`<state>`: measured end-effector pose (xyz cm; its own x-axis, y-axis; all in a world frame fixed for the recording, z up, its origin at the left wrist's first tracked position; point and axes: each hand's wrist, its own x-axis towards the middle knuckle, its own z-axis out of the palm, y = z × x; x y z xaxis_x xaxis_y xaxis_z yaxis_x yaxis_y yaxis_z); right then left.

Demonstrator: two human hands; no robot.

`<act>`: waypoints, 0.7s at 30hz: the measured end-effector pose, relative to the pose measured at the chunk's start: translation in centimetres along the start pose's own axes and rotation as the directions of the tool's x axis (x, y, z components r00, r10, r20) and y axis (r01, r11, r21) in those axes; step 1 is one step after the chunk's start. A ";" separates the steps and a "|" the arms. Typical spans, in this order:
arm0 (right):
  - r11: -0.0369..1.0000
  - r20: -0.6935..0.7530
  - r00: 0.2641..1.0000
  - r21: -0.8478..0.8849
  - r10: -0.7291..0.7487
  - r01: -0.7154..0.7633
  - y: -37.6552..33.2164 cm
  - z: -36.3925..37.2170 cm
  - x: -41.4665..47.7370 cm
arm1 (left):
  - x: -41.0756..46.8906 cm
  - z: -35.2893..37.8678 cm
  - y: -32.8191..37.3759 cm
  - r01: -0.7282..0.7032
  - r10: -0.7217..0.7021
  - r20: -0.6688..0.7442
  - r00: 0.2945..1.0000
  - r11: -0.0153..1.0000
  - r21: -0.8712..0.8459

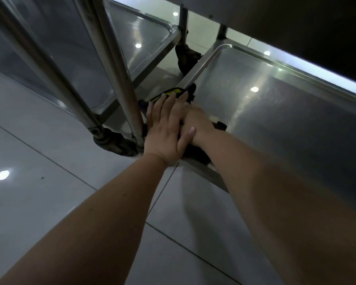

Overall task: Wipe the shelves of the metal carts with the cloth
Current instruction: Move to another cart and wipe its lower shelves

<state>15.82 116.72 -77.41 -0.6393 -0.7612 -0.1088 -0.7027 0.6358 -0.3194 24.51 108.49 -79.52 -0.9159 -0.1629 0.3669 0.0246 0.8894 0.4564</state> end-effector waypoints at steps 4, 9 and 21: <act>0.989 0.007 0.996 0.117 -0.093 0.092 0.1 -0.5 -2.4 | -0.1 0.1 0.0 -0.063 0.062 -0.046 0.997 0.997 -0.034; 0.994 0.052 0.998 0.108 -0.024 0.018 -0.6 -0.9 -3.0 | -0.1 -0.4 0.0 -0.080 0.079 -0.007 0.997 0.994 -0.080; 0.984 -0.025 0.997 0.165 -0.069 0.072 0.1 0.7 -11.5 | 0.8 -0.9 3.3 0.115 -0.083 0.247 0.965 0.986 -0.119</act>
<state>23.29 125.42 -76.82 -0.5967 -0.8000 -0.0629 -0.6858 0.5491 -0.4776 24.26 110.87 -76.98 -0.9853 -0.1255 0.1156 -0.0339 0.8077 0.5886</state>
